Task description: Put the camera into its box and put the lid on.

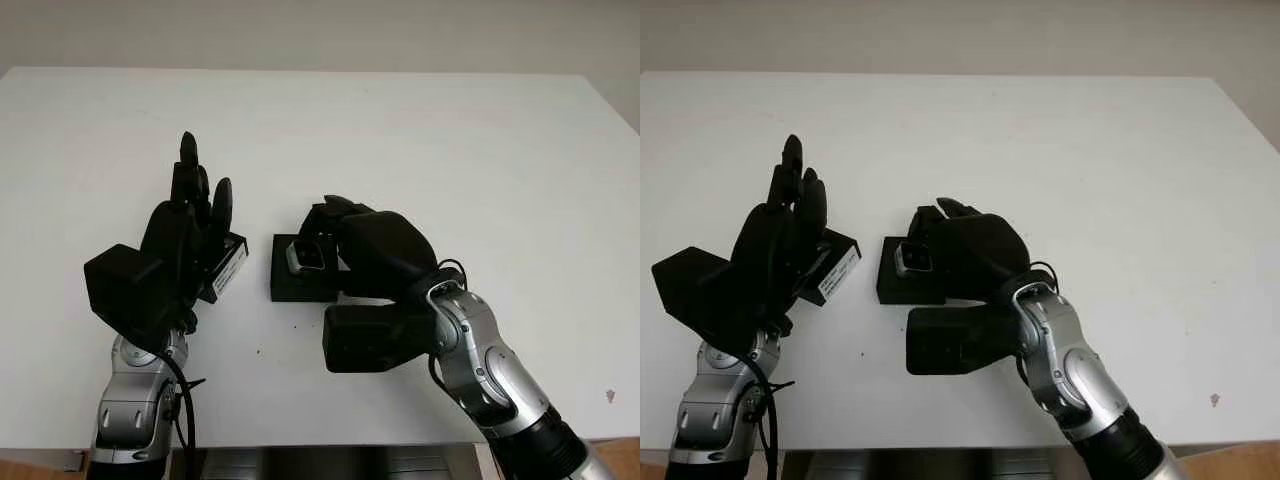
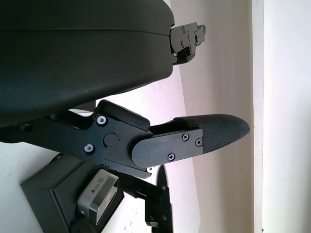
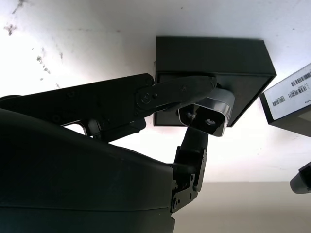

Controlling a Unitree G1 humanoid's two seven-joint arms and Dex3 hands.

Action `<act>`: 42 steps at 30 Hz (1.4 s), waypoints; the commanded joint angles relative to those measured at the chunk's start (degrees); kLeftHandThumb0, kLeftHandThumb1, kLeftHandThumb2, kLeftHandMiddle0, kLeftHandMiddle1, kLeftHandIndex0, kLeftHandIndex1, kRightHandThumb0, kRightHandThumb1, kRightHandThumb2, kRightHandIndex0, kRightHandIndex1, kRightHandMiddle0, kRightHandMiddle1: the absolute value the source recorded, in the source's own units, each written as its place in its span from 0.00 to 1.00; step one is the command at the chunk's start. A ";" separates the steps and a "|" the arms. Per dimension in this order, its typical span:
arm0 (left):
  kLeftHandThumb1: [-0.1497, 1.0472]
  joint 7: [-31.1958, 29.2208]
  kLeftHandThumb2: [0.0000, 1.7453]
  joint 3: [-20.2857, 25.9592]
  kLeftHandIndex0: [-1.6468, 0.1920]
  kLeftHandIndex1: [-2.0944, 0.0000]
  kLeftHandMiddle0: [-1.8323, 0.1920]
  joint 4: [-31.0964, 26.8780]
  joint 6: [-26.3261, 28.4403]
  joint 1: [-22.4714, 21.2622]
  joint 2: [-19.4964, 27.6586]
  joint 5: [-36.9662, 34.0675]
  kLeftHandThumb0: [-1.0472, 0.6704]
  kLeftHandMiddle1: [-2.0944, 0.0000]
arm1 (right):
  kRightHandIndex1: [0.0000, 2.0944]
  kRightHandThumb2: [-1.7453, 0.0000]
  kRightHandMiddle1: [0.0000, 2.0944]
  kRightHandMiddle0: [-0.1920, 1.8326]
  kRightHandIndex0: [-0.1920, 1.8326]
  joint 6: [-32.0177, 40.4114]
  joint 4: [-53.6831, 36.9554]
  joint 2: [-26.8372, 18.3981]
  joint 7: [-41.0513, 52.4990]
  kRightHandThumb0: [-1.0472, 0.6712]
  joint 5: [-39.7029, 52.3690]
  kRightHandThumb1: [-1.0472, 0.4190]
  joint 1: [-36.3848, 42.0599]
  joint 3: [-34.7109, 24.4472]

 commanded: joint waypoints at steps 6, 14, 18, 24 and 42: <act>1.00 -0.20 0.35 0.22 1.00 1.00 1.00 -0.68 -0.55 0.01 0.27 -0.12 0.18 1.00 | 0.01 0.97 0.11 0.13 0.06 -2.03 -2.78 -1.07 -0.46 0.26 -1.82 0.02 0.18 -2.30; 1.00 0.11 0.36 0.15 1.00 1.00 1.00 -1.05 -0.16 0.21 0.13 0.07 0.18 1.00 | 0.01 0.97 0.06 0.09 0.05 -4.58 -3.88 -0.40 -2.30 0.24 0.30 0.04 -0.44 -5.96; 1.00 0.16 0.35 0.13 1.00 1.00 1.00 -1.08 -0.28 0.39 0.14 0.13 0.18 1.00 | 0.02 0.98 0.06 0.09 0.06 -5.02 -3.39 1.07 -2.02 0.24 6.96 0.06 -1.51 -9.59; 1.00 0.53 0.34 0.43 1.00 1.00 1.00 -1.45 -0.47 1.05 -0.11 0.00 0.18 1.00 | 0.06 0.98 0.08 0.15 0.15 -4.77 -1.17 2.80 2.32 0.23 25.17 0.09 -3.66 -17.35; 1.00 -0.39 0.34 1.52 1.00 1.00 1.00 -1.74 -1.21 1.89 1.24 -0.12 0.18 1.00 | 0.04 0.97 0.13 0.22 0.15 -20.14 17.71 1.07 2.06 0.18 41.36 0.11 -0.61 -20.10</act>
